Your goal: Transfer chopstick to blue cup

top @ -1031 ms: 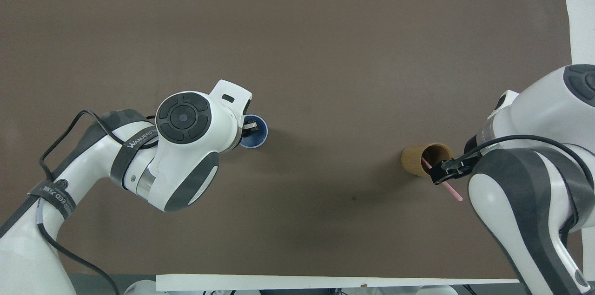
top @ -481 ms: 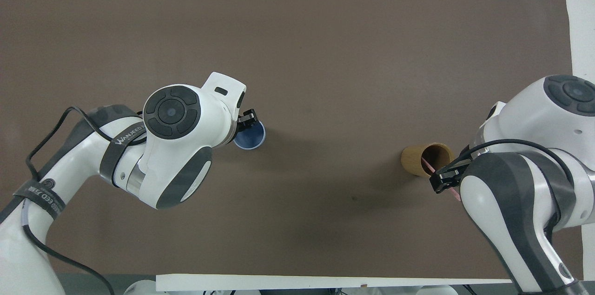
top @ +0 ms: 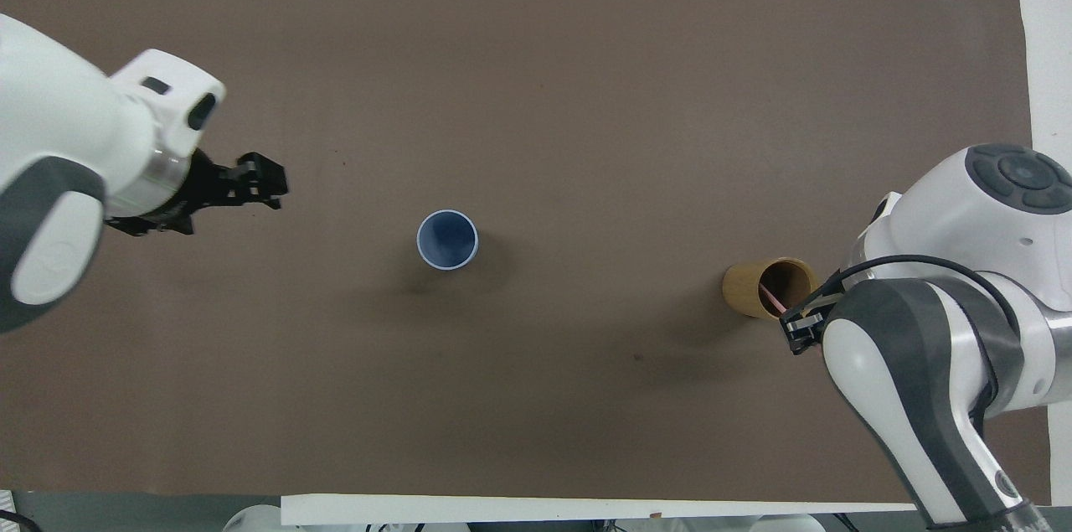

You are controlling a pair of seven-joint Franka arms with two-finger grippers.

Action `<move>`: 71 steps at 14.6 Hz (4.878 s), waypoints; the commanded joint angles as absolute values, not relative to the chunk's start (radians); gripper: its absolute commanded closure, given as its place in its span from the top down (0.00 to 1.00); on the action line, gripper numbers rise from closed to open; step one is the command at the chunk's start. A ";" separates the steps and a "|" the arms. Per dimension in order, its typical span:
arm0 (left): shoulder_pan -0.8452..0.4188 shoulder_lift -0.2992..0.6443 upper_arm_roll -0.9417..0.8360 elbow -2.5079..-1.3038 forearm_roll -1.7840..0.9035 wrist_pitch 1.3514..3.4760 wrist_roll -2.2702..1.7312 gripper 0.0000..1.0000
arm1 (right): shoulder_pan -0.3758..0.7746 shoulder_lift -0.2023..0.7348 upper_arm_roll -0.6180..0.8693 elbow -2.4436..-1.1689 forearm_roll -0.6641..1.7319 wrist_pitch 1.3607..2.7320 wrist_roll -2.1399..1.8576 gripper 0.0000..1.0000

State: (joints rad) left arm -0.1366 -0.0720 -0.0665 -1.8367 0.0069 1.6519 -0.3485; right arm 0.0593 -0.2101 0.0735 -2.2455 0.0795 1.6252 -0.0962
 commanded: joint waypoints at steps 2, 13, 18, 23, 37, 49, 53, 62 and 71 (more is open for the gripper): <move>0.050 -0.049 -0.080 -1.730 0.025 1.588 -0.001 1.00 | 0.051 -0.227 0.074 -2.264 0.092 1.637 -0.091 0.01; 0.032 -0.038 -0.092 -1.611 0.020 1.522 -0.067 1.00 | 0.038 -0.026 0.074 -1.685 0.052 1.183 -0.089 0.00; 0.046 -0.043 -0.081 -1.612 0.018 1.520 -0.067 1.00 | 0.144 0.153 0.094 -1.284 0.184 0.962 0.194 0.00; 0.044 -0.043 -0.083 -1.612 0.018 1.520 -0.067 1.00 | 0.386 0.233 0.095 -1.229 0.458 1.259 0.838 0.00; 0.044 -0.043 -0.083 -1.612 0.018 1.520 -0.067 1.00 | 0.604 0.240 0.100 -1.517 0.567 1.762 1.103 0.00; 0.044 -0.043 -0.083 -1.614 0.018 1.520 -0.067 1.00 | 0.594 0.230 0.098 -1.605 0.555 1.798 1.002 0.12; 0.044 -0.043 -0.083 -1.612 0.018 1.520 -0.067 1.00 | 0.581 0.232 0.097 -1.595 0.545 1.793 0.970 0.64; 0.044 -0.043 -0.083 -1.612 0.018 1.520 -0.067 1.00 | 0.312 0.154 0.091 -1.437 0.252 1.631 0.633 1.00; 0.044 -0.043 -0.083 -1.614 0.018 1.520 -0.067 1.00 | -0.087 -0.037 0.086 -1.482 -0.018 1.300 0.048 1.00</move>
State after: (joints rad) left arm 0.0478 -0.0428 -0.0852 -1.6203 0.0104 1.5365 -0.0534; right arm -0.0010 0.0015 0.0733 -1.4240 -0.0057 1.3295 0.1763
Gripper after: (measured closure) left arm 0.000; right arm 0.000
